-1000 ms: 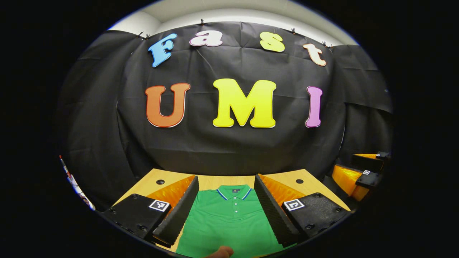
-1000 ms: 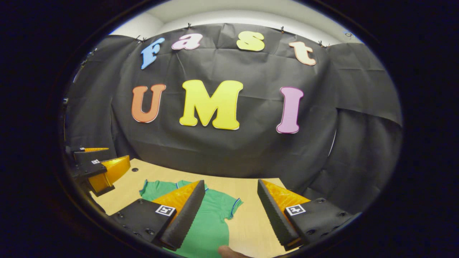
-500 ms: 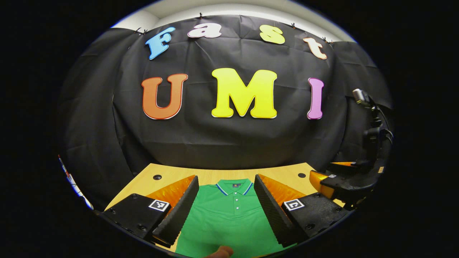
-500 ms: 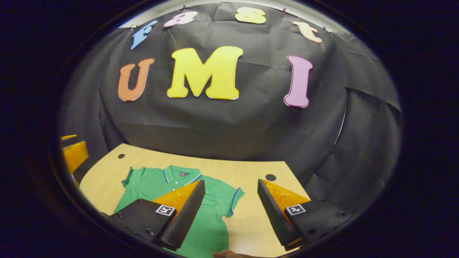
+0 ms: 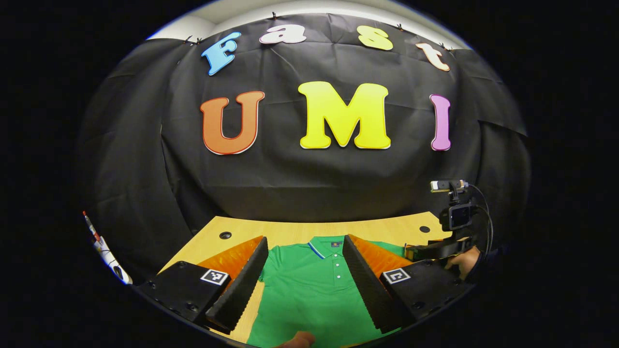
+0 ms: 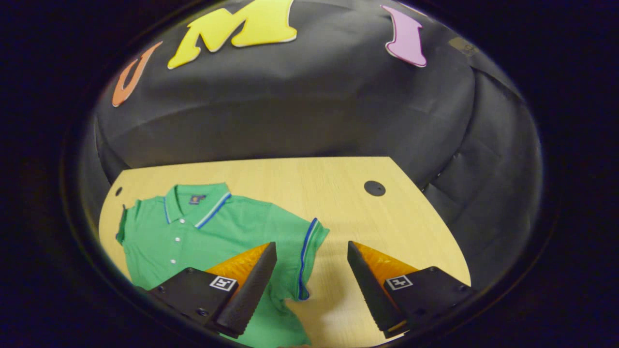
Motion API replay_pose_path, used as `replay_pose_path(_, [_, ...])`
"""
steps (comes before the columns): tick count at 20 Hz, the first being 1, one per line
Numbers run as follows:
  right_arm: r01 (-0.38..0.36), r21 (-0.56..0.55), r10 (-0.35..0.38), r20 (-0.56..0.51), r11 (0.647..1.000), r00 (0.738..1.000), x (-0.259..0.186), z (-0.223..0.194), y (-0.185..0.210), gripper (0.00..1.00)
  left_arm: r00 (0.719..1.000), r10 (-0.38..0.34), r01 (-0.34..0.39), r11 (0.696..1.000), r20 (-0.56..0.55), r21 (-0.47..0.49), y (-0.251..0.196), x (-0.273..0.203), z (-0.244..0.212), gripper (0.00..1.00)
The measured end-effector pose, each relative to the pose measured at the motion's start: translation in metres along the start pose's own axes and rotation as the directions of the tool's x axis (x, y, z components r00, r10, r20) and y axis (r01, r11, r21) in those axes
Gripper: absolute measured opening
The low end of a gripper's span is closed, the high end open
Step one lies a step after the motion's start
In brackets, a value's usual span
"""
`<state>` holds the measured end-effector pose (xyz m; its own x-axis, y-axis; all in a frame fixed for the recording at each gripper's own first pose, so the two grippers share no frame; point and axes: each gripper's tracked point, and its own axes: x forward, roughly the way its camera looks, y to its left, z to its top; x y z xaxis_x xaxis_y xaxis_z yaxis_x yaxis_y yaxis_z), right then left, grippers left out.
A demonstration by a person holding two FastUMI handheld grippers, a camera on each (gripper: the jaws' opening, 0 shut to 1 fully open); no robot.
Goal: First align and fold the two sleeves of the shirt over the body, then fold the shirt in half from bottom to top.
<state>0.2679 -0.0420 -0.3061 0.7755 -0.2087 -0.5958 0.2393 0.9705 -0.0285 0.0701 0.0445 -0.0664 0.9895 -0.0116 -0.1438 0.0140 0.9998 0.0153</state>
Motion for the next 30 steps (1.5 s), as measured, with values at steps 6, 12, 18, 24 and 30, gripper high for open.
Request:
replay_pose_path(6, [0.021, 0.03, -0.018, -0.111, 0.999, 0.994, 0.045, -0.021, 0.009, 0.95, 0.997, 0.062, -0.064, 0.998, -0.052, -0.027, 0.021, -0.002, -0.02, 1.0])
replay_pose_path(12, [0.031, 0.039, -0.025, -0.148, 0.999, 0.989, 0.057, -0.027, 0.003, 0.72, 0.991, 0.09, -0.093, 0.995, -0.096, -0.022, 0.029, -0.006, -0.038, 1.0])
replay_pose_path(18, [0.014, 0.05, -0.006, -0.145, 0.999, 0.989, 0.06, -0.028, 0.009, 0.07, 0.987, 0.106, -0.109, 0.994, -0.118, -0.02, 0.034, -0.013, -0.046, 1.0])
replay_pose_path(24, [0.056, 0.023, -0.053, -0.109, 0.998, 0.993, 0.048, -0.014, -0.002, 0.04, 0.985, 0.125, -0.128, 0.992, -0.116, -0.022, 0.038, -0.022, -0.048, 1.0])
replay_pose_path(30, [0.004, -0.022, -0.004, -0.004, 1.0, 1.0, 0.018, 0.03, 0.019, 0.04, 0.988, 0.128, -0.131, 0.991, -0.092, -0.03, 0.043, -0.033, -0.044, 1.0])
